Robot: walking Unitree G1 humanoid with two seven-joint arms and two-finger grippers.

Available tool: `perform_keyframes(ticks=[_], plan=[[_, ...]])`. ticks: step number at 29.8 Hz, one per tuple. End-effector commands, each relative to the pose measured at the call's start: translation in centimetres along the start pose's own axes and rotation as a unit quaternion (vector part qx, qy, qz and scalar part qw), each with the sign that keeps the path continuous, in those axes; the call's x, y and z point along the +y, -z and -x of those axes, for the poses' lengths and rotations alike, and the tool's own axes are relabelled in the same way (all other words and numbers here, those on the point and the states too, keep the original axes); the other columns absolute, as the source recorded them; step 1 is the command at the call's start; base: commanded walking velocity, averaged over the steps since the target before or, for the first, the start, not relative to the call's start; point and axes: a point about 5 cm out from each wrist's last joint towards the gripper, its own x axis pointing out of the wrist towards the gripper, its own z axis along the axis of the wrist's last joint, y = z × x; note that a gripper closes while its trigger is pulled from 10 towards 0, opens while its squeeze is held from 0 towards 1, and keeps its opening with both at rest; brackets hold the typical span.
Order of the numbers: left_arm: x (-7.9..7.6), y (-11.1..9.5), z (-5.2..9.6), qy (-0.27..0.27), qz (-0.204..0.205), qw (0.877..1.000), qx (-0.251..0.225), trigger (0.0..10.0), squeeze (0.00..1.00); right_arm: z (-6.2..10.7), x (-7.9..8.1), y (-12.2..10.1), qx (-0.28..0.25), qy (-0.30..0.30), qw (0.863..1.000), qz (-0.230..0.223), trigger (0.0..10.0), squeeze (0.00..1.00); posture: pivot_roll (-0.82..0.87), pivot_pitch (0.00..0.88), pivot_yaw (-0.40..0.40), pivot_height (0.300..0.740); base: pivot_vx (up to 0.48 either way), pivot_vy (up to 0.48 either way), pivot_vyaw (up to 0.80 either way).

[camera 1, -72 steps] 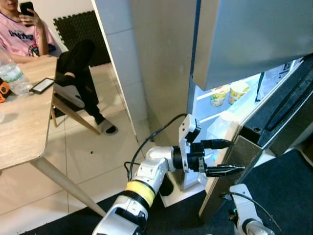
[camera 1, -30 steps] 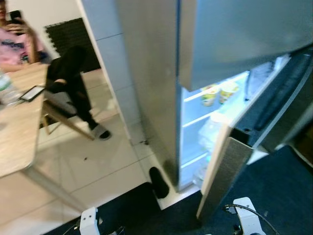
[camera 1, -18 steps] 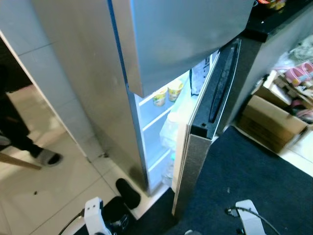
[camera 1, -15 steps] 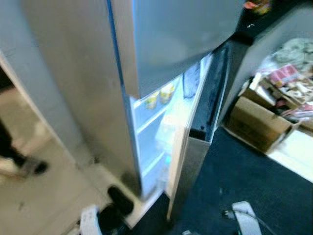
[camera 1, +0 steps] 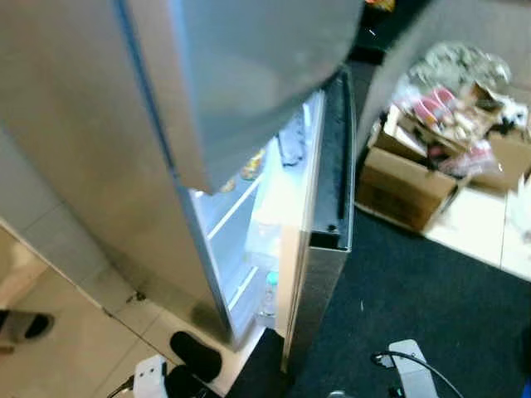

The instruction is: Restocking fridge

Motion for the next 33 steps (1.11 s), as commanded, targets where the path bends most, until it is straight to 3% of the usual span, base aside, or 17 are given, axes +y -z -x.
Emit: perform_keyframes(ticks=[1, 12, 23, 30, 33], plan=[[0.09, 0.58, 0.15, -0.006, -0.002, 1.000, 0.007, 10.0, 0.00, 0.07, -0.14, 0.39, 0.001, 0.003, 1.000, -0.002, 10.0, 0.00, -0.02, 0.097, 0.041, 0.740, 0.000, 0.000, -0.41], [-0.72, 0.80, -0.21, 0.002, -0.003, 1.000, 0.011, 10.0, 0.00, 0.12, -0.36, 0.43, -0.004, 0.004, 1.000, 0.000, 10.0, 0.00, -0.03, 0.075, 0.035, 0.740, 0.000, 0.000, -0.04], [-0.46, 1.06, -0.04, 0.001, -0.003, 1.000, 0.021, 10.0, 0.00, 0.14, -0.31, 0.56, -0.003, 0.002, 1.000, 0.006, 10.0, 0.00, -0.02, 0.032, 0.039, 0.740, 0.000, 0.000, 0.00], [-0.87, 1.20, -0.16, 0.015, 0.013, 1.000, 0.020, 10.0, 0.00, 0.06, 0.14, 0.31, -0.006, -0.004, 1.000, 0.007, 10.0, 0.00, -0.01, 0.037, 0.035, 0.740, 0.000, -0.466, 0.00], [-0.87, 1.27, -0.15, 0.011, 0.016, 1.000, 0.018, 10.0, 0.00, 0.07, 0.15, 0.36, -0.005, -0.005, 1.000, 0.008, 10.0, 0.00, -0.01, 0.040, 0.032, 0.740, 0.000, 0.000, 0.00]])
